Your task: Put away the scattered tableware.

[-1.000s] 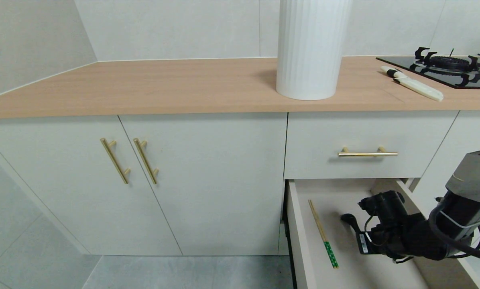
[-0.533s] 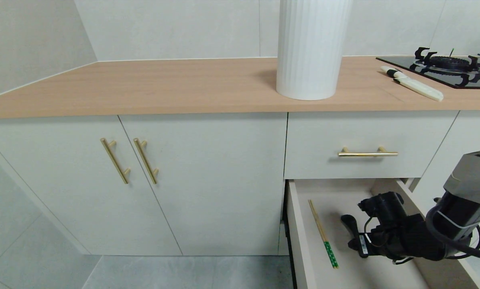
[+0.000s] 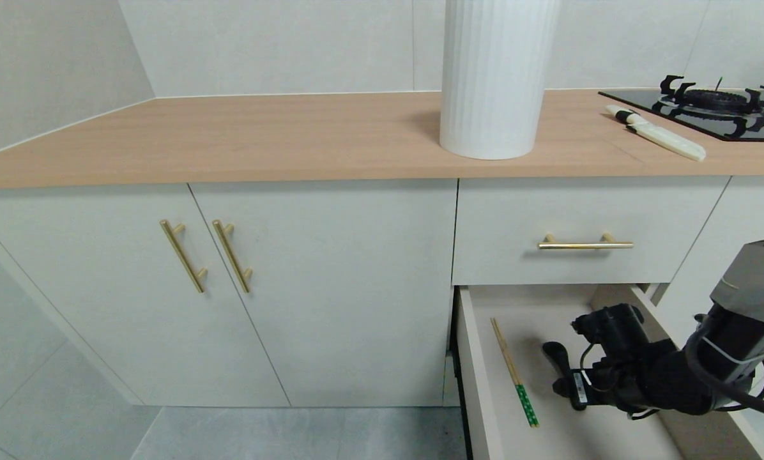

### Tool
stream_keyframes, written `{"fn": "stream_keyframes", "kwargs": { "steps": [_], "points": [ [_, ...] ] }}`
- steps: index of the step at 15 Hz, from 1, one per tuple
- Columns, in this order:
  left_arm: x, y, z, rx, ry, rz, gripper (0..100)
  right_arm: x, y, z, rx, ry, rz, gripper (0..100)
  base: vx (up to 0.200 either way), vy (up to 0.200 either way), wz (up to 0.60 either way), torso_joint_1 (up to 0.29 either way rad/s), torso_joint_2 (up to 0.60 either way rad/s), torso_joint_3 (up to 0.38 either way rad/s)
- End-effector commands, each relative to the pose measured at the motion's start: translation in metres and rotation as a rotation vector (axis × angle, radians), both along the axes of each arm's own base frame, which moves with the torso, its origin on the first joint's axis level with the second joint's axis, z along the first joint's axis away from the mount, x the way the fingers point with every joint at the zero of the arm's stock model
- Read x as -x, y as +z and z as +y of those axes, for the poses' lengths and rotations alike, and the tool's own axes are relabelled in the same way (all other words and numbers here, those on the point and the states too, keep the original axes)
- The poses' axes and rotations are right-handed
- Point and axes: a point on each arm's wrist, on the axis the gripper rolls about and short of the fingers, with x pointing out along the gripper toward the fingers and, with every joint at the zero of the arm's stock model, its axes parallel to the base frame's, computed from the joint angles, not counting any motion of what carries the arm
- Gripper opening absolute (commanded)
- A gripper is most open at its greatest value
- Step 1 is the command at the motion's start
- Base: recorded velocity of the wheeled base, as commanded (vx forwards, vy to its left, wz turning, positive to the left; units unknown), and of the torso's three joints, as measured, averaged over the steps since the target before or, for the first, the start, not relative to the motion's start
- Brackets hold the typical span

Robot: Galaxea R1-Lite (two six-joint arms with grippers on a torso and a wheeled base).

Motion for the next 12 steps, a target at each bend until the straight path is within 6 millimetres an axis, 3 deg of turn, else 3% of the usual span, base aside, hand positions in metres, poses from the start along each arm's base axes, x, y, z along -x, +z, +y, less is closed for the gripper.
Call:
{"fn": "stream_keyframes", "kwargs": {
  "steps": [1,7,8,9,12],
  "points": [
    [0.0,0.0,0.0,0.0,-0.001,0.0,100,0.004,0.012,0.004,-0.005,0.011,-0.031,100,0.0,0.0,0.0,0.0,0.0,0.0],
    [0.0,0.0,0.0,0.0,-0.001,0.0,100,0.028,0.064,-0.002,-0.002,0.029,-0.115,100,0.0,0.0,0.0,0.0,0.0,0.0],
    [0.0,0.0,0.0,0.0,-0.001,0.0,100,0.028,0.064,-0.002,-0.002,0.029,-0.115,100,0.0,0.0,0.0,0.0,0.0,0.0],
    [0.0,0.0,0.0,0.0,-0.001,0.0,100,0.045,0.091,-0.003,-0.002,0.066,-0.12,100,0.0,0.0,0.0,0.0,0.0,0.0],
    [0.0,0.0,0.0,0.0,-0.001,0.0,100,0.073,0.121,0.002,-0.015,0.137,-0.093,100,0.0,0.0,0.0,0.0,0.0,0.0]
  ]
}}
